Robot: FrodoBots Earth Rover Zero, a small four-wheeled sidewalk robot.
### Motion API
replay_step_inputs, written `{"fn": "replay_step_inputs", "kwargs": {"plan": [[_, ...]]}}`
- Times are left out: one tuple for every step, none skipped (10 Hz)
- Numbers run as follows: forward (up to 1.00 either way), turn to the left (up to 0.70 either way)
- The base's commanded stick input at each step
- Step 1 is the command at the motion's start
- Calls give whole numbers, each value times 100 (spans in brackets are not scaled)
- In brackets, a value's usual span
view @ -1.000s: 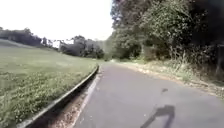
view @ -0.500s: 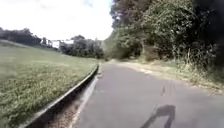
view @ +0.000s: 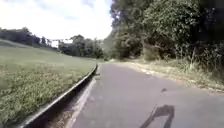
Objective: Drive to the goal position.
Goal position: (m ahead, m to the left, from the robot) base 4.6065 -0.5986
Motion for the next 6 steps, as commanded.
{"fn": "replay_step_inputs", "kwargs": {"plan": [[70, -20], [70, -15], [70, -9], [70, -4], [70, -3], [70, -3]]}}
